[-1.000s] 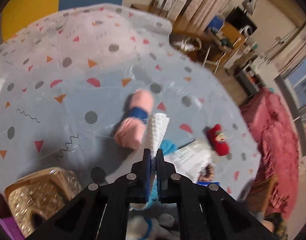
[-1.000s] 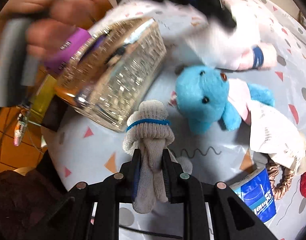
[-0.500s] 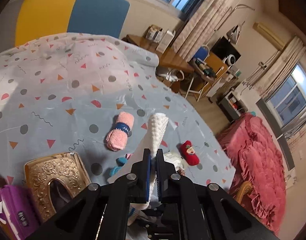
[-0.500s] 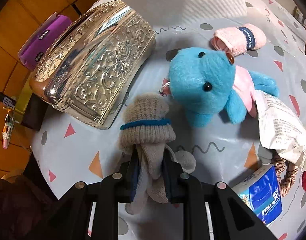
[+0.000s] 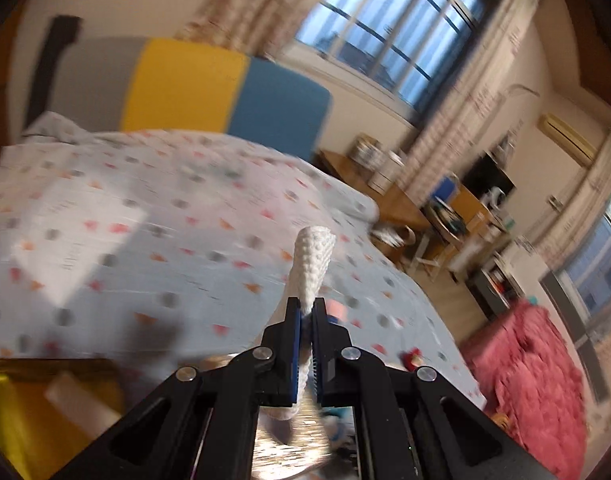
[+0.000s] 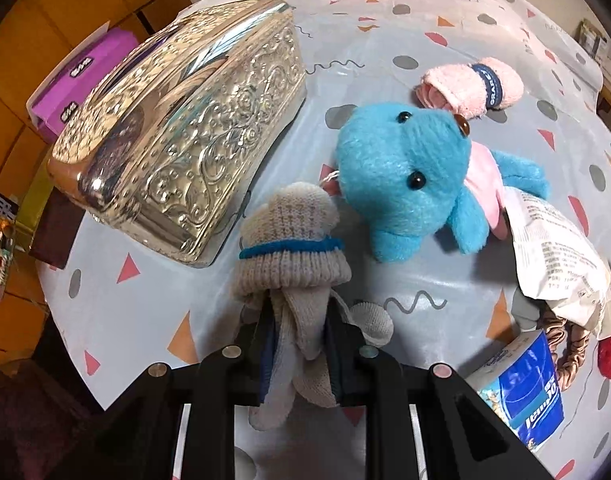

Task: Organize soft objects
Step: 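Carry the white cloth into the gold tray and open the left tool while the right tool holds the sock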

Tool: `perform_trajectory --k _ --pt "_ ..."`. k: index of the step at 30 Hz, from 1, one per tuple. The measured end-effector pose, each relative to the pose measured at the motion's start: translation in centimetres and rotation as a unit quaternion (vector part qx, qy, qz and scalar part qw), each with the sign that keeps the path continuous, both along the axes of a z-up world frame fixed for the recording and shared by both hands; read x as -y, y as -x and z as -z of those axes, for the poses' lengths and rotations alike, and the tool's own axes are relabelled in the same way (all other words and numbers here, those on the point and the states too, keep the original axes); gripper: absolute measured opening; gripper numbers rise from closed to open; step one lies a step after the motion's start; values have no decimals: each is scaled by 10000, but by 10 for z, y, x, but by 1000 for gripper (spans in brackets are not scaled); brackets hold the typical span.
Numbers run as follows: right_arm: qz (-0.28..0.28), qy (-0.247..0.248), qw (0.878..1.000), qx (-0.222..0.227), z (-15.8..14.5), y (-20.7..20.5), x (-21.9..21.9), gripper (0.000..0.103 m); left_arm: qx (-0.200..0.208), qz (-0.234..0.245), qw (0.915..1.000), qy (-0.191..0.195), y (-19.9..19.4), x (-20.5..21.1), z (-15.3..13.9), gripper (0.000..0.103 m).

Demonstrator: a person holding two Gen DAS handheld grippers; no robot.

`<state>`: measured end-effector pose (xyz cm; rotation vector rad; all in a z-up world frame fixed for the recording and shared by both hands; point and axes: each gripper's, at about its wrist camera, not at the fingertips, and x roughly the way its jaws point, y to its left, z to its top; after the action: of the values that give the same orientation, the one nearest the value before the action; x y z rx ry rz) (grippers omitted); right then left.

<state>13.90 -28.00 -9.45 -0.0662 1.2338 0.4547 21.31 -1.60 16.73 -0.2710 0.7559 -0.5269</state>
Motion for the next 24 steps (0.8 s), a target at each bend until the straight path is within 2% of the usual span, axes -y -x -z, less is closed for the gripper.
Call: perform_trajectory --k 4,9,14,16,19,24 --pt "59 30 10000 15 1 3 -6 21 44 -541 9985 -24 7 -61 -1 5" --pt "122 86 9999 61 5 5 -10 21 -72 -1138 9935 -55 18 -120 21 5" --pt "152 203 9996 138 5 8 -11 21 -373 -1610 9860 -231 31 -162 61 5" --pt "185 251 9994 167 5 10 -14 21 -569 -1787 9817 -330 35 -176 87 5" --pt "230 310 9990 205 5 13 -18 21 -832 -2008 9747 -525 40 -188 119 5" --pt "336 398 9984 235 7 15 -24 21 -1301 -2077 9678 -567 34 -195 166 10"
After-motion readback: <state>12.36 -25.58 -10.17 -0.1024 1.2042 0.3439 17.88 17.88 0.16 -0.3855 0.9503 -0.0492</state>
